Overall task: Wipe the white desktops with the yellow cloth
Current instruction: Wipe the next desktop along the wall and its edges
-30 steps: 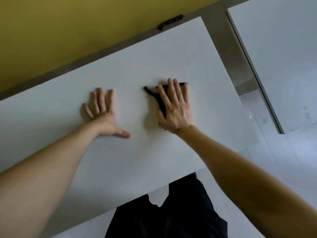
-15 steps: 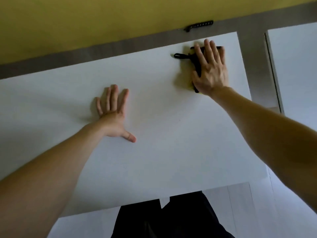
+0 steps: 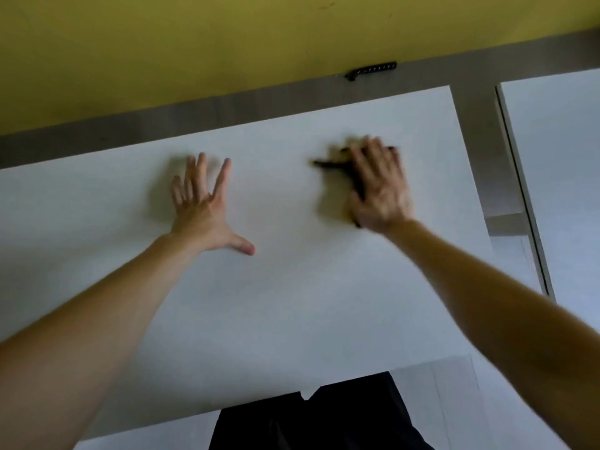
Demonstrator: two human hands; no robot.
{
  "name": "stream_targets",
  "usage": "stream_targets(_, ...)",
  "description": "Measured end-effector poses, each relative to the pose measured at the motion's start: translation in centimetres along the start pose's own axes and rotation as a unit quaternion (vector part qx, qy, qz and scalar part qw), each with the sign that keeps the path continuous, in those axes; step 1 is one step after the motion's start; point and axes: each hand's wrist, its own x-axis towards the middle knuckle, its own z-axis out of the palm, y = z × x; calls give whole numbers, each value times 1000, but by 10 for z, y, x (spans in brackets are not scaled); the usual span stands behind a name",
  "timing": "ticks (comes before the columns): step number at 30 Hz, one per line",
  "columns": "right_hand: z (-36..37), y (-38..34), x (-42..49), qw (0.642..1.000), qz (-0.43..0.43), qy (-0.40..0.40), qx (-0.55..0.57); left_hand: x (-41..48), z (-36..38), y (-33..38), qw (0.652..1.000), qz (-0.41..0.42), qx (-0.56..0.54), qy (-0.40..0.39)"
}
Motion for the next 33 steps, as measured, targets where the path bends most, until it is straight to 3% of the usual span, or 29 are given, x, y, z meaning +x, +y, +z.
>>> stream_targets(4,-16,36,23,991,117,-21,-68,15,10,-12,998,-14,5,-60)
stream_targets(7,-5,-21,32,986,145,-22,-78,17,9,-14,997,-5,-1,-74)
stream_targets(12,34,-167,69,995,-78,-46,-48,17,4,-8,996,-31,17,-85)
stream_targets(16,38,-165,79,988,-139,-63,-38,18,4,-6,995,-38,23,-90)
stream_targets(18,27,-115,68,994,-87,-50,-39,17,2,-7,995,-25,0,-94)
stream_targets(22,-12,3,50,991,114,-36,-65,16,0,-8,994,-16,-13,-111)
stream_targets(26,-12,6,62,975,198,-39,-94,18,2,-10,994,-9,-16,-107)
stream_targets(28,-1,-34,75,982,163,-41,-85,17,2,-11,995,-5,-20,-101)
stream_targets(33,32,-144,117,997,-43,-18,-58,17,3,-10,997,-7,-18,-79)
